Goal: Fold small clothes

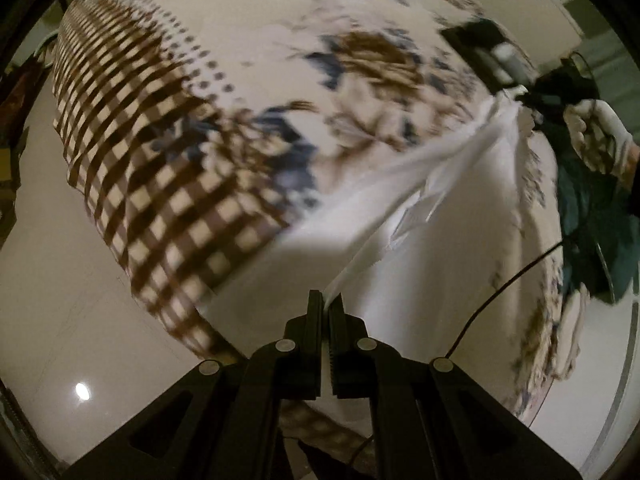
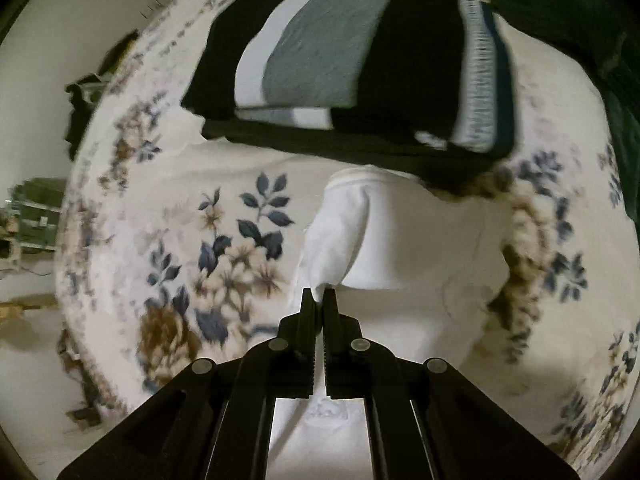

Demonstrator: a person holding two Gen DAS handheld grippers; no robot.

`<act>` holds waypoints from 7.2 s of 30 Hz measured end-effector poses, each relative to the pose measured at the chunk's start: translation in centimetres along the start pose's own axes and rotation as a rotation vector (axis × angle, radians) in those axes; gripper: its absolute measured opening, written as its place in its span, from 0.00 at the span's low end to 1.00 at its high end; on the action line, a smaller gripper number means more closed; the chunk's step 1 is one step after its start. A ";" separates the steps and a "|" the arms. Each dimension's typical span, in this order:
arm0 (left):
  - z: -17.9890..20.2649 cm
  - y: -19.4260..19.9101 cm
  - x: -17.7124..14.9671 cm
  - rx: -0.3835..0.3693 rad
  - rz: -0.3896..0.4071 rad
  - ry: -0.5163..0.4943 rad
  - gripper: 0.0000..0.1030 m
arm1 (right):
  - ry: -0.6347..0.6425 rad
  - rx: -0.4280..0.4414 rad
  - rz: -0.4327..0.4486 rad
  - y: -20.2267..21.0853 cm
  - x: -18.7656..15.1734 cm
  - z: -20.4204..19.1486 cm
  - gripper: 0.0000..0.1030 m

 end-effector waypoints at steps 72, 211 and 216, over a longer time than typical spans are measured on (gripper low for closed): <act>30.0 -12.8 24.1 -0.569 -0.223 -0.834 0.08 | -0.386 0.546 0.207 -1.8 -4.1 4.5 0.17; 12.1 -14.2 22.0 -0.198 -0.493 -0.513 0.70 | -0.378 0.181 -0.045 -5.3 -24.3 5.5 0.66; 15.7 -19.6 23.5 -0.138 -0.440 -0.509 0.70 | -0.357 0.109 0.012 -7.9 -19.2 4.5 0.65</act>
Point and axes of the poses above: each gripper's, at about its wrist camera, not at the fingertips, and y roughly against the way its jaws point, z to its right, x to its top, the point moved 7 cm from there along -y, roughly the way its jaws point, and after that the axes turned 8 degrees about -x, right-handed, at the moved point
